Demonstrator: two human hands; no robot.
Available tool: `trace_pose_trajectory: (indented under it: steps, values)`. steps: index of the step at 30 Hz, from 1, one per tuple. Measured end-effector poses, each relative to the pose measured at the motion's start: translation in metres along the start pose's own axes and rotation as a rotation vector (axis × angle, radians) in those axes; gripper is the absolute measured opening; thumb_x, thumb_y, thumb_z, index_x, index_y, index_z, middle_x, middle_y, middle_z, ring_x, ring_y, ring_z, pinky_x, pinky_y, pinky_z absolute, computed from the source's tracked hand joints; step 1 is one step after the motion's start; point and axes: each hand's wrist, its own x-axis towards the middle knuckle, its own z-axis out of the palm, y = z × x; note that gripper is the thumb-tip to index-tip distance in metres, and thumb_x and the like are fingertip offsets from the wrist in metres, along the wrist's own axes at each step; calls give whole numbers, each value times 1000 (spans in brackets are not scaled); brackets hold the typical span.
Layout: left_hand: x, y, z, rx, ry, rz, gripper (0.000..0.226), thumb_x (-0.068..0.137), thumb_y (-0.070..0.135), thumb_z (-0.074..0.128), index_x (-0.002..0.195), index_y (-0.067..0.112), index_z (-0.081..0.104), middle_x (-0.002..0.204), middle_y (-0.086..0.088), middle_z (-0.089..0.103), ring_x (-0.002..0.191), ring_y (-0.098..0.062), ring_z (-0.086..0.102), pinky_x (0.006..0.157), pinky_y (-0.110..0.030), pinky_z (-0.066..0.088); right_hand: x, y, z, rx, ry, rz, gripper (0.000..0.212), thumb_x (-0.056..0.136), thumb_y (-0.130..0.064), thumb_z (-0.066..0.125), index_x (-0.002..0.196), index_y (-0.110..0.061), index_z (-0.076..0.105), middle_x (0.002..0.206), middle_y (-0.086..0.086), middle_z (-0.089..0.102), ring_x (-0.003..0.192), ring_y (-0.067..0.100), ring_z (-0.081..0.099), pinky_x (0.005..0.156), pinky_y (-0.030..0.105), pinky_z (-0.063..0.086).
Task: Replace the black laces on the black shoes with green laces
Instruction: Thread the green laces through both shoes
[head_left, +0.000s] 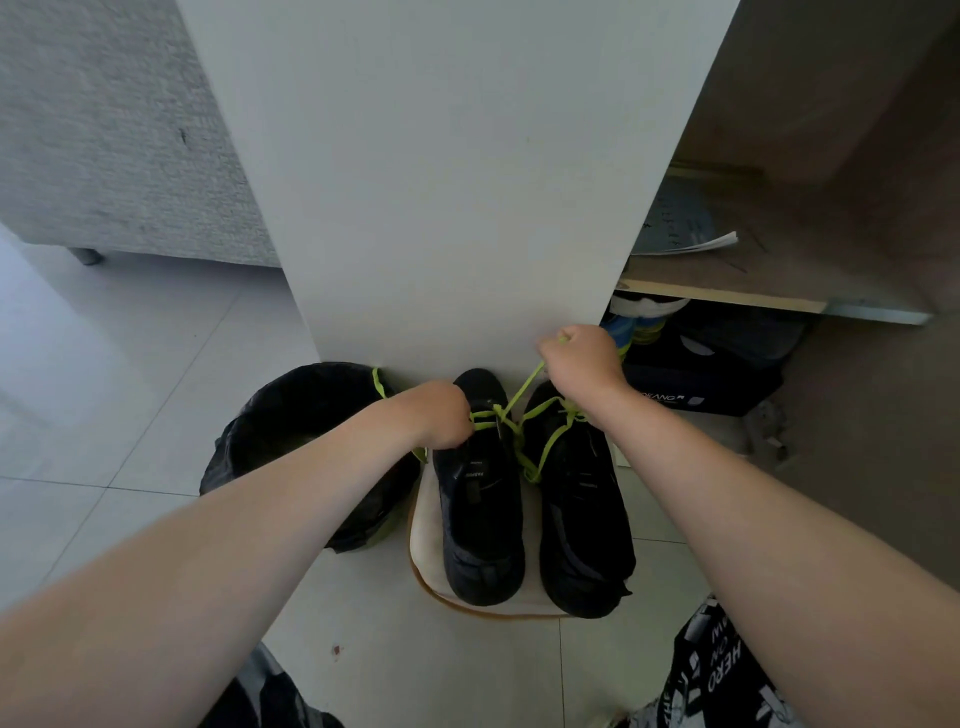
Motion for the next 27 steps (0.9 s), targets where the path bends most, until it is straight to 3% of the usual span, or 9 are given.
trace_pose_trajectory:
  steps: [2,5,8,10,12,16,20,24,27]
  values:
    - [4,-1,4,27,15,-39,30,100,21,44,111,6,68,113,-11,67,105,-27,62,74,-28,41,-1,-1,-1,318,-14,106,21,86,2,52,74,-13,44,69,11,44,52,24,66,56,47,54]
    - [3,3,5,19,6,-17,32,102,22,42,115,7,67,115,-9,65,104,-26,61,76,-30,43,2,1,-1,404,8,145,22,85,2,56,77,-13,42,68,9,40,45,21,46,46,33,37]
    - [4,7,6,-29,-41,-20,35,104,19,37,109,1,67,111,-12,65,96,-25,59,75,-31,42,6,6,2,31,-32,-26,16,87,-7,59,88,-16,45,74,-1,43,68,21,45,58,31,36]
    - [10,6,7,13,-32,-7,33,102,20,39,104,3,67,110,-11,65,103,-27,61,82,-33,47,-1,10,6,-356,-279,-134,40,88,-14,60,122,-21,41,89,0,54,84,22,56,73,35,46]
    - [9,7,6,52,31,-8,23,97,18,43,101,6,63,111,-9,64,105,-28,61,80,-34,47,-9,14,12,-594,-461,-142,59,83,-16,62,137,-18,39,106,8,62,100,28,60,90,39,50]
    - [-2,9,6,50,232,7,26,90,18,51,116,20,52,113,-4,62,102,-28,59,69,-33,41,-6,18,14,-830,-546,-197,28,83,-10,62,108,-6,74,109,12,71,102,28,66,89,37,56]
    - [3,10,7,-113,306,-12,33,88,43,48,117,34,58,117,-1,57,107,-27,58,76,-33,41,1,25,9,-703,-529,-226,12,86,-14,72,96,-15,79,94,-3,73,91,15,64,76,22,45]
    - [6,18,12,-95,411,41,39,80,65,55,107,39,63,111,8,59,102,-18,61,76,-30,44,1,30,10,-531,-524,-162,9,86,-21,76,94,-19,79,94,-2,73,94,16,66,85,27,52]
    - [8,24,12,44,455,46,44,80,68,55,99,32,68,103,6,63,95,-21,65,72,-30,49,2,34,13,-444,-516,-100,6,87,-22,76,82,-26,76,86,-3,72,88,14,65,81,27,51]
